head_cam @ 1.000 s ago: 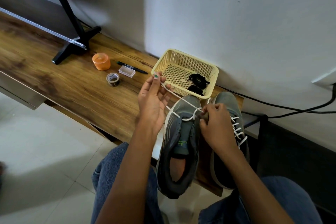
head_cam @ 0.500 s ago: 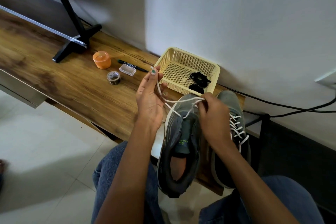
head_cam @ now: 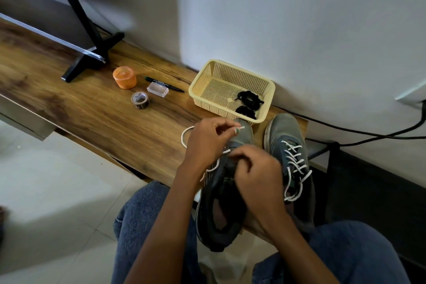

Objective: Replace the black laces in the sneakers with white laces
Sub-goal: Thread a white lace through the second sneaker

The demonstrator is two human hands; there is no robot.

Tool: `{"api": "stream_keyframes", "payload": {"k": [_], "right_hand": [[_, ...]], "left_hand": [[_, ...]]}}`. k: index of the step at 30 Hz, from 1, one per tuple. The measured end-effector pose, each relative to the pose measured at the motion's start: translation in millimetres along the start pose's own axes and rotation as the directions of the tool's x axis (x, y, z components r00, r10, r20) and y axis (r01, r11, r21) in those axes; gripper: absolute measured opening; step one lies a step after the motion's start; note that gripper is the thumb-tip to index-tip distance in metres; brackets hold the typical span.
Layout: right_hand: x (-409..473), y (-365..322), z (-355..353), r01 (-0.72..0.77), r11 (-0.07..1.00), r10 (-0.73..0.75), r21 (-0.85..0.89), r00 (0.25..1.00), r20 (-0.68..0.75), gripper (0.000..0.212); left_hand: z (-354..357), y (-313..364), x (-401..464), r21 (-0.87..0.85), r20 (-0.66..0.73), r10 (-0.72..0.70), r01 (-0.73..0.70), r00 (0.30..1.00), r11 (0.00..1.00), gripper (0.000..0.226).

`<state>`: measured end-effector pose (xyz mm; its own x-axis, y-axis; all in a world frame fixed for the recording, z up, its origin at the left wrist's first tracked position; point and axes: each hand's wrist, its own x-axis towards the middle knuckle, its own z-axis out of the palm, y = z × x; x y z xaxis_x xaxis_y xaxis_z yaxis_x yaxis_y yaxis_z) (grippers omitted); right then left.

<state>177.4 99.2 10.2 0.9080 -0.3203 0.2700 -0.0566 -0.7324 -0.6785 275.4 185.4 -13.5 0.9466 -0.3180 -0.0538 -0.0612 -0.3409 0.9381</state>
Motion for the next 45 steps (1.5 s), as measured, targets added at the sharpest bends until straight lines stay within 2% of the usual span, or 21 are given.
{"api": "stream_keyframes", "payload": {"k": [1,3,5,7,10,13,16,19,30,40,45], "right_hand": [[2,7,-4,-0.096,0.995,0.097,0.035,0.994,-0.049,0.024],[9,23,-5,-0.267,0.964,0.267,-0.011,0.963,-0.026,0.016],[15,34,-3,-0.346,0.927,0.360,-0.141,0.929,0.087,0.016],[17,40,0,-0.370,0.895,0.421,-0.248,0.884,0.203,0.032],[20,39,2,-0.417,0.869,0.483,-0.267,0.832,0.272,0.042],[22,39,2,-0.458,0.859,0.509,-0.227,0.813,0.282,0.036],[20,40,1,-0.471,0.869,0.494,-0.151,0.832,0.251,0.024],[14,41,3,-0.480,0.873,0.487,-0.085,0.846,0.217,0.021],[13,49,18,-0.666,0.736,0.638,0.125,0.743,0.201,0.027],[13,55,22,-0.759,0.616,0.721,0.212,0.651,0.237,0.027],[13,57,21,-0.784,0.568,0.738,0.249,0.620,0.268,0.028]], "left_hand": [[2,-3,-1,0.111,0.022,-0.019,0.017,1.000,0.994,0.009],[5,-6,-1,0.285,0.033,-0.042,0.031,0.999,0.958,0.004],[5,-6,-2,0.417,0.020,-0.053,0.040,0.998,0.908,0.008],[7,-6,-3,0.500,0.017,-0.056,0.040,0.998,0.865,0.012],[9,-6,-3,0.522,0.054,-0.051,0.015,0.997,0.853,0.010],[10,-9,-3,0.539,0.086,-0.050,-0.004,0.995,0.842,0.010],[11,-12,-2,0.494,0.109,-0.071,0.008,0.992,0.870,0.005],[11,-12,-2,0.480,0.128,-0.083,0.011,0.988,0.877,0.010],[12,-6,-4,0.511,0.149,-0.108,0.017,0.983,0.860,0.005],[15,-3,-4,0.601,0.156,-0.060,-0.047,0.986,0.798,0.004],[21,-4,-4,0.695,0.143,-0.023,-0.084,0.989,0.714,0.006]]}}
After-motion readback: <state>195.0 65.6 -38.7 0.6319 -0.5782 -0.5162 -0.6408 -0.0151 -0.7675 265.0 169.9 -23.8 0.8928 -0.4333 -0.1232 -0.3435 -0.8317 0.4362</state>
